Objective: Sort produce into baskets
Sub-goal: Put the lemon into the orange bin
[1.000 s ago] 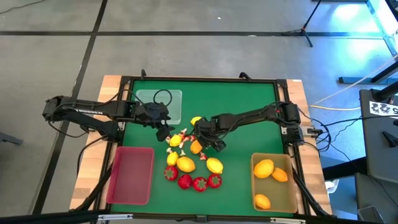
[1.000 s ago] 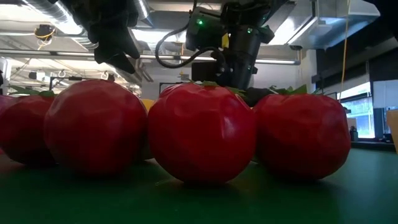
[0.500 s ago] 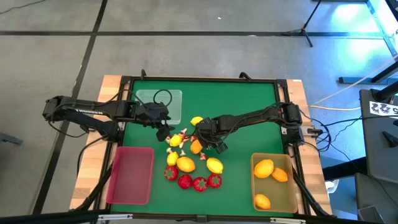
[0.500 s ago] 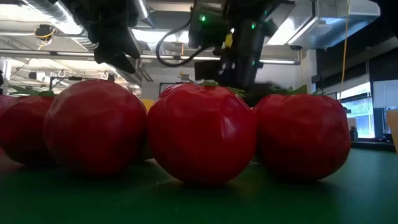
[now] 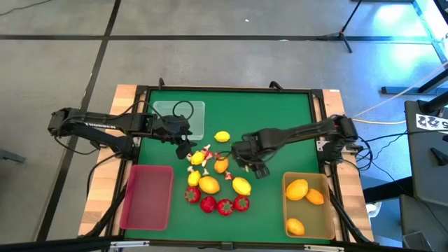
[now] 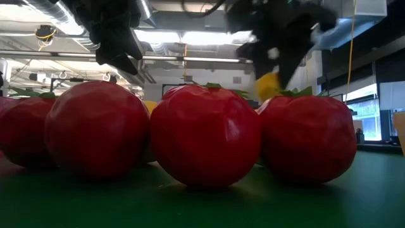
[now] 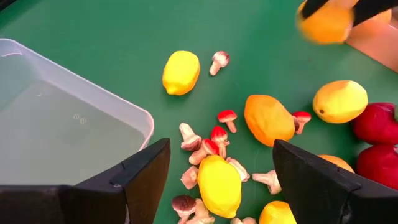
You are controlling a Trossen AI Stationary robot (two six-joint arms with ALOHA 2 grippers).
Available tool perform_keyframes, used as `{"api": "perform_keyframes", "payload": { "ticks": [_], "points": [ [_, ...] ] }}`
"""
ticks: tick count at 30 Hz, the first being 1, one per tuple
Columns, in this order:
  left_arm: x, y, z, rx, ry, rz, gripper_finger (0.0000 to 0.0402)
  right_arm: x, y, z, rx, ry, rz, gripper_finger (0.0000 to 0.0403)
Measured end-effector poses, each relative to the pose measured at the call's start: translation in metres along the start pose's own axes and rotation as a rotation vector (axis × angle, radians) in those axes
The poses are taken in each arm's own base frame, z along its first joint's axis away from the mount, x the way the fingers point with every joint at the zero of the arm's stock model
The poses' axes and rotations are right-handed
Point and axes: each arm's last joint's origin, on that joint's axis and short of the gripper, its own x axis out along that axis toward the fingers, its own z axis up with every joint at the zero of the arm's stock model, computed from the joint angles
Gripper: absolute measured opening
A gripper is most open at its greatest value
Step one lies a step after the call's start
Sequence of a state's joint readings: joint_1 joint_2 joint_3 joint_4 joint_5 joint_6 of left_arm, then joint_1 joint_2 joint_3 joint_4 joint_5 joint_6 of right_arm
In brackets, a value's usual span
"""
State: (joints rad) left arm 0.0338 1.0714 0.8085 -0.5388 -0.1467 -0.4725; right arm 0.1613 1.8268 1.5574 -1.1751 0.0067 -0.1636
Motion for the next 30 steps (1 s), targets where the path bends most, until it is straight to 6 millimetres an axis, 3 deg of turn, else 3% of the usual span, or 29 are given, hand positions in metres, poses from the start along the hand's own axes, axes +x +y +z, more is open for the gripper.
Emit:
{"api": "perform_keyframes", "payload": {
  "ticks": [7, 17, 24, 30],
  "points": [
    [0.0, 0.0, 0.0, -0.004, 0.003, 0.001, 0.0279, -0.032, 0.063, -0.04, 0.165, 0.067, 0.016, 0.0217],
    [0.0, 0.0, 0.0, 0.001, 0.003, 0.001, 0.0279, -0.047, 0.144, -0.137, 0.634, 0.033, 0.025, 0.0217],
    [0.0, 0.0, 0.0, 0.0, -0.002, -0.002, 0.0279, -0.036, 0.17, -0.184, 0.855, 0.087, -0.033, 0.0218],
    [0.0, 0.0, 0.0, 0.0, -0.004, -0.003, 0.0279, -0.012, 0.175, -0.204, 0.949, 0.208, -0.092, 0.0218]
  ]
}}
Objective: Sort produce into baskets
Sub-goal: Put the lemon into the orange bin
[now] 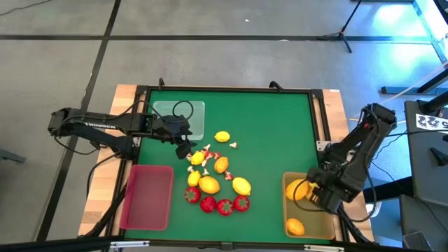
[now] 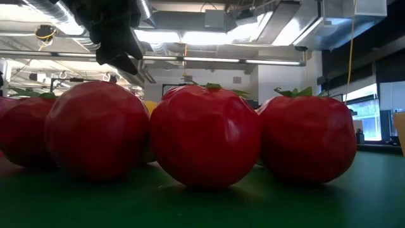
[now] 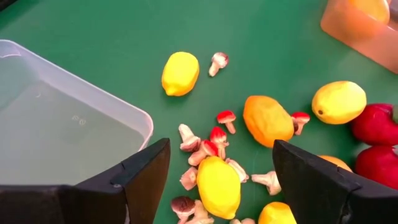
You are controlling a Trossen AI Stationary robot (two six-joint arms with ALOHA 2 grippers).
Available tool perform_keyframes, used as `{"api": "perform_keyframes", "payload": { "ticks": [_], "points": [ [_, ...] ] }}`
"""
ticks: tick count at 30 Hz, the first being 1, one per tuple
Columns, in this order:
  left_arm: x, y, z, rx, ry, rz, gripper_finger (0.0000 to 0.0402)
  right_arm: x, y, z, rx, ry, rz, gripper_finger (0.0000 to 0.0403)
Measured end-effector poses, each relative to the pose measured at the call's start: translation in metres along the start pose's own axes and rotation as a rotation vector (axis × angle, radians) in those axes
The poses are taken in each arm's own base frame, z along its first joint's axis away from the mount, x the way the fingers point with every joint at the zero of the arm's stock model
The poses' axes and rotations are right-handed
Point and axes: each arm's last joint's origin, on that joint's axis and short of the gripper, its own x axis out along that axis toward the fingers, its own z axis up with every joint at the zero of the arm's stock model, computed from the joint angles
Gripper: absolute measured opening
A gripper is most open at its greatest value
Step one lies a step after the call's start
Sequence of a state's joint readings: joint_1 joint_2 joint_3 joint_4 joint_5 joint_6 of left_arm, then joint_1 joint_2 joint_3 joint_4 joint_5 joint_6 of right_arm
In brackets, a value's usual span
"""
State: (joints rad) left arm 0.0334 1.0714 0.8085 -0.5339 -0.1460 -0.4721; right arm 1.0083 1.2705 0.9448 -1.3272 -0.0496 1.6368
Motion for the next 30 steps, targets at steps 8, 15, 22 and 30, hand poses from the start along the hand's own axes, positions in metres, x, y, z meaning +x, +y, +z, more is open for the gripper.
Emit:
{"api": "perform_keyframes", "payload": {
  "ticks": [8, 15, 22, 30],
  "points": [
    [0.0, 0.0, 0.0, -0.002, 0.0, 0.0, 0.0279, 0.007, 0.0, 0.012, 0.064, 0.007, 0.031, 0.0252],
    [0.0, 0.0, 0.0, -0.003, -0.001, 0.001, 0.0279, 0.004, -0.01, 0.02, 0.1, 0.043, -0.031, 0.0315],
    [0.0, 0.0, 0.0, 0.003, -0.001, 0.002, 0.0279, 0.004, -0.003, 0.022, 0.085, 0.014, 0.054, 0.033],
    [0.0, 0.0, 0.0, 0.003, -0.001, 0.003, 0.0279, -0.02, 0.024, 0.055, 0.023, -0.386, 0.371, 0.032]
  ]
}}
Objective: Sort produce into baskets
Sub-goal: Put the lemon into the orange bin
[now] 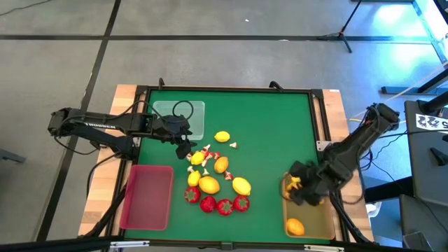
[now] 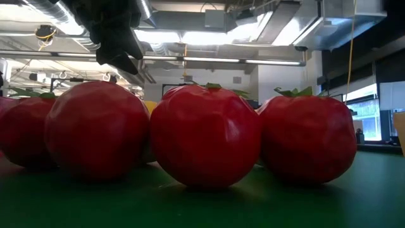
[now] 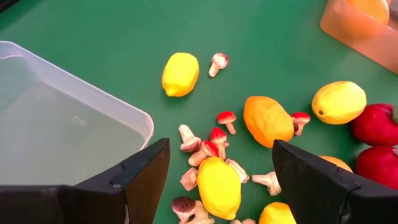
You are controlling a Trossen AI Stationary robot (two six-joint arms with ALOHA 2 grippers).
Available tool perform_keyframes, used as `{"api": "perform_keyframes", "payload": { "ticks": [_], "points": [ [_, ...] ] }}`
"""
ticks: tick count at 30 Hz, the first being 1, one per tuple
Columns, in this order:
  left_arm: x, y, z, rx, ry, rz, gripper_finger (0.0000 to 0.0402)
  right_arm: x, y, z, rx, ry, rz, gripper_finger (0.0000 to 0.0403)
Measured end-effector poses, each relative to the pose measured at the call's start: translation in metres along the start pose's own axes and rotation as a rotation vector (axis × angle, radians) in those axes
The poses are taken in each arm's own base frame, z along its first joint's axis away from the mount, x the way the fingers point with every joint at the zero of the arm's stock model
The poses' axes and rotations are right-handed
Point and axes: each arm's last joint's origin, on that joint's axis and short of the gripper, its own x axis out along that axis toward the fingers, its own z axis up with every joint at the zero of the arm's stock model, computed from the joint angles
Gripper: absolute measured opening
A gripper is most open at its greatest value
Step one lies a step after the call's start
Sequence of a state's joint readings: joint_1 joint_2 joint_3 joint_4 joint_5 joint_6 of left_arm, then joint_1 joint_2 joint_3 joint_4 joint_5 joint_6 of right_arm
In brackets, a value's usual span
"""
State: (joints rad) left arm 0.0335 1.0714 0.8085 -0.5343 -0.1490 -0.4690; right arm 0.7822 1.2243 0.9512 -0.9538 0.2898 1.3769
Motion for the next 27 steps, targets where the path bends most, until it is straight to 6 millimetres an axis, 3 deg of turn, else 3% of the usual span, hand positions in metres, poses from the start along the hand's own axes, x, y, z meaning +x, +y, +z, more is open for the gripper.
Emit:
{"api": "perform_keyframes", "payload": {
  "ticks": [4, 9, 14, 19, 27],
  "points": [
    [0.0, 0.0, 0.0, -0.001, -0.001, 0.001, 0.0279, -0.003, 0.008, 0.045, -0.121, -0.243, 0.03, 0.0321],
    [0.0, 0.0, 0.0, -0.009, -0.001, 0.001, 0.0279, 0.006, -0.005, 0.108, -0.268, -0.404, -0.024, 0.0321],
    [0.0, 0.0, 0.0, -0.023, 0.001, 0.002, 0.0279, 0.024, -0.033, 0.163, -0.366, -0.422, -0.045, 0.0321],
    [0.0, 0.0, 0.0, -0.027, 0.002, 0.003, 0.0279, 0.055, -0.051, 0.2, -0.455, -0.386, -0.017, 0.0321],
    [0.0, 0.0, 0.0, -0.029, 0.0, 0.003, 0.0279, 0.086, -0.032, 0.252, -0.609, -0.343, -0.067, 0.0321]
  ]
}}
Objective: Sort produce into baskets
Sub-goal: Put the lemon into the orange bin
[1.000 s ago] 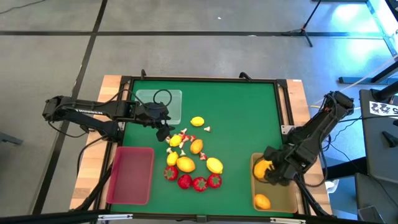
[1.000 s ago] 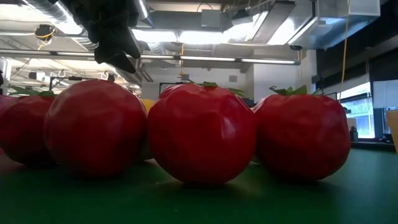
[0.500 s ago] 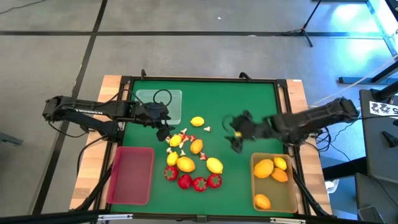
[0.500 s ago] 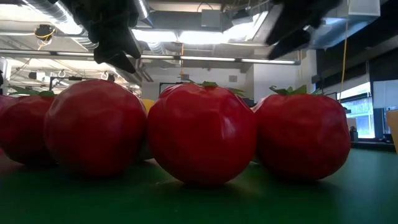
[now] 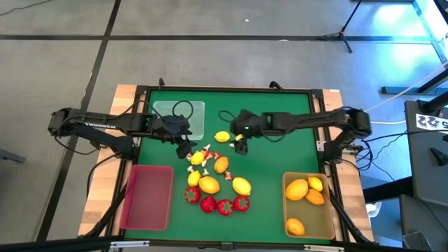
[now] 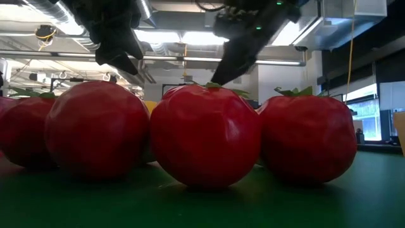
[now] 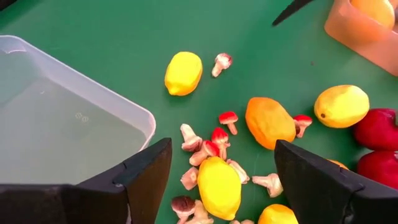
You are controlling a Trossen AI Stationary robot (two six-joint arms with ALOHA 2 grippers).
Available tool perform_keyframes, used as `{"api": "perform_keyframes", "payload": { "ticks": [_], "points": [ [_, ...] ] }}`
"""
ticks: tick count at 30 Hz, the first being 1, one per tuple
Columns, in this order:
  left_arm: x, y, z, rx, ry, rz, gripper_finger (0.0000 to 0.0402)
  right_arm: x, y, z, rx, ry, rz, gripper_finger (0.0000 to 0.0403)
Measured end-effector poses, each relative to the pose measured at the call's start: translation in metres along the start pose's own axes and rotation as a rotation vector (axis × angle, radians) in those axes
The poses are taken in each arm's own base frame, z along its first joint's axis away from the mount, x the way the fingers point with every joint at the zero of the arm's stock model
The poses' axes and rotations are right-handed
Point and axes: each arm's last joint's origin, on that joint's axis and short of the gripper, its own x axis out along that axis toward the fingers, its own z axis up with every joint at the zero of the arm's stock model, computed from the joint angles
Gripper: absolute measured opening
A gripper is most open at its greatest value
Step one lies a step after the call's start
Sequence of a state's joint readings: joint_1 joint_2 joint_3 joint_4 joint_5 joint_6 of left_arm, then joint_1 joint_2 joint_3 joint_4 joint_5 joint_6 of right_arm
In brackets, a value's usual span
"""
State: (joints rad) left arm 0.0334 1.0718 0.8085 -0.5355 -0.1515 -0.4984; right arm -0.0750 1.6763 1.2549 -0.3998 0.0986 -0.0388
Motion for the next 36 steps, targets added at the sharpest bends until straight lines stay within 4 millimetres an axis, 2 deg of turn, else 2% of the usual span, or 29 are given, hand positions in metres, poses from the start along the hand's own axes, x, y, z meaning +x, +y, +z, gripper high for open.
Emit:
{"api": "perform_keyframes", "payload": {
  "ticks": [7, 13, 20, 24, 33, 36],
  "points": [
    [0.0, 0.0, 0.0, 0.0, 0.002, 0.003, 0.0279, 0.03, -0.006, 0.016, -0.072, 0.058, -0.047, 0.0321],
    [0.0, 0.0, 0.0, -0.001, 0.002, 0.004, 0.0279, 0.052, -0.014, 0.01, -0.084, 0.119, -0.044, 0.0321],
    [0.0, 0.0, 0.0, -0.002, -0.007, 0.011, 0.0279, 0.077, -0.033, -0.001, -0.043, 0.166, -0.025, 0.0321],
    [0.0, 0.001, 0.0, -0.002, -0.011, 0.019, 0.0279, 0.09, -0.036, -0.005, -0.062, 0.153, -0.014, 0.0321],
    [0.0, 0.001, 0.0, -0.002, -0.009, 0.022, 0.0279, 0.094, -0.034, -0.005, -0.073, 0.137, 0.039, 0.0321],
    [0.0, 0.001, 0.0, -0.002, -0.01, 0.022, 0.0279, 0.101, -0.033, -0.009, -0.073, 0.148, 0.041, 0.0321]
  ]
}}
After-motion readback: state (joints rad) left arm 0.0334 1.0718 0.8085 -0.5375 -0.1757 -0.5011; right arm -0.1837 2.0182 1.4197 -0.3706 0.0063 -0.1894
